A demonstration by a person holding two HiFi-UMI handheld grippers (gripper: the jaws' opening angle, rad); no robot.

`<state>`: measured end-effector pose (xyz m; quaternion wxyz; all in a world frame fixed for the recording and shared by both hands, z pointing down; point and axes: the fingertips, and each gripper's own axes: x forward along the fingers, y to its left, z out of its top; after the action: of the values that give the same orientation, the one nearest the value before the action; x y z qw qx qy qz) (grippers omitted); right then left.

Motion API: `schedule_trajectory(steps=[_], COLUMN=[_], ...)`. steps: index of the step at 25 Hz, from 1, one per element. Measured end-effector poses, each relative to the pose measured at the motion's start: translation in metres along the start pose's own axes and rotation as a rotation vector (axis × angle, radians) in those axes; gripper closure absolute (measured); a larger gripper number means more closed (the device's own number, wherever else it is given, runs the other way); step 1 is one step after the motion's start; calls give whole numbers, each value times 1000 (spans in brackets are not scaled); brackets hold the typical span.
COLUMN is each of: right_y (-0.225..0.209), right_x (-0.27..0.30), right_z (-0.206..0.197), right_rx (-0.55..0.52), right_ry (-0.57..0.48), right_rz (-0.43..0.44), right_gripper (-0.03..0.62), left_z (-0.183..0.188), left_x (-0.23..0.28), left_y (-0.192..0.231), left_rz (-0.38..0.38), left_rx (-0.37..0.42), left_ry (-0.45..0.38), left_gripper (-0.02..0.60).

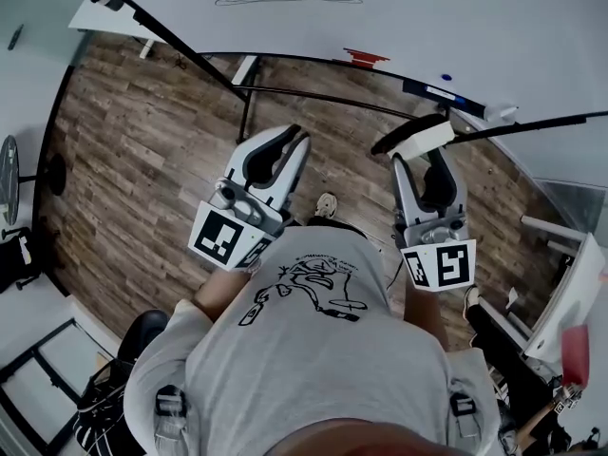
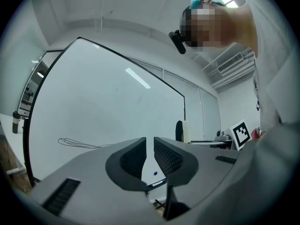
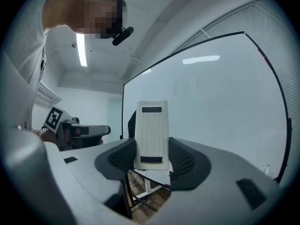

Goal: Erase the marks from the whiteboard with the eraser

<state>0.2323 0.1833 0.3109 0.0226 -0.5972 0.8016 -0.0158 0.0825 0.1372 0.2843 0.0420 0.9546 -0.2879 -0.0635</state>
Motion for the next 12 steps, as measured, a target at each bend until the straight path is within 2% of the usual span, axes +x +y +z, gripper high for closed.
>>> schedule_trajectory(steps=[12], right_y=[-7], right_x=[18], right_z=[-10], right_rx=[-43], right_ry=[28], right_rz=[19], right_gripper=[367], left_z=[-8], left_x=[12], left_y=[15], left_rz=[40], left_rx=[1], left_ry=[18], left_gripper=[518])
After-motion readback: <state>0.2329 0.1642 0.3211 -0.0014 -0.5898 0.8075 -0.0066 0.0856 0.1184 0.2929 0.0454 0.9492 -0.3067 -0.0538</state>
